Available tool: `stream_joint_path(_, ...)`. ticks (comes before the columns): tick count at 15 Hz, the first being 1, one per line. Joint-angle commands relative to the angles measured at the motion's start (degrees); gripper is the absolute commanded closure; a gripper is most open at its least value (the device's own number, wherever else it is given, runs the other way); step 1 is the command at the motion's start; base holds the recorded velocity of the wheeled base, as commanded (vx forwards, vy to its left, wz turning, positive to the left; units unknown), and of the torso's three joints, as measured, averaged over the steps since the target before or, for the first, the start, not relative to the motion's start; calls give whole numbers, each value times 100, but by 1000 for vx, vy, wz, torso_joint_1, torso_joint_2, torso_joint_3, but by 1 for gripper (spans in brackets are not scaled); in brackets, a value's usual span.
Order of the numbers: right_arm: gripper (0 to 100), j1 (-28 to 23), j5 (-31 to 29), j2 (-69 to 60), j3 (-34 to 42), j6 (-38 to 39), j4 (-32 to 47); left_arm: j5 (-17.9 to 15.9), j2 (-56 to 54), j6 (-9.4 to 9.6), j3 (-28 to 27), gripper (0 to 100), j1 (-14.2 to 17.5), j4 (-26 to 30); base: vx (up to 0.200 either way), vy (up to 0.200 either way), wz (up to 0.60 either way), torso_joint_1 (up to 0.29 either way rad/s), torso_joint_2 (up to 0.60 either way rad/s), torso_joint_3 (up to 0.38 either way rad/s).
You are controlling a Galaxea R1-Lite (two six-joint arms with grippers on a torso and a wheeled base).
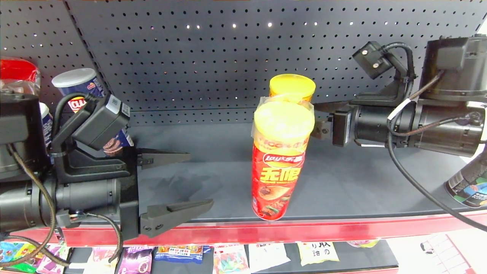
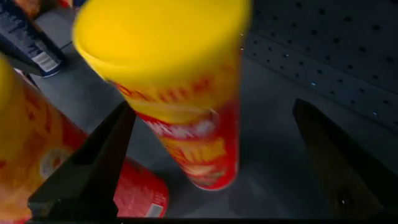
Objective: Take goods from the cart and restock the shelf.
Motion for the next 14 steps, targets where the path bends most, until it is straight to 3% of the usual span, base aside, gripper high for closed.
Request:
stream_joint_path(1, 0, -164, 6, -201, 179, -6, -3, 7, 22, 1, -9, 0, -6, -1, 0, 0, 0, 0, 0, 0)
stream_joint_path(4, 0, -410, -11, -561, 707, -14, -3, 166, 22, 10, 0, 0, 3, -1, 0, 0, 0, 0, 0, 0)
stream_joint_path(6, 0, -516, -11, -1036, 1322, -14, -3, 500, 66, -8, 17, 0, 3, 17, 0, 0, 0, 0, 0, 0)
stream_joint_path(11, 0, -481, -20, -2029, 2095, -14, 15, 552, 426, 10, 9, 0, -15, -1, 0, 0, 0, 0, 0, 0)
stream_joint_path(14, 0, -516, -451, -2117, 2192, -14, 6, 605, 628, 54, -18, 0, -15, -9, 0, 0, 0, 0, 0, 0)
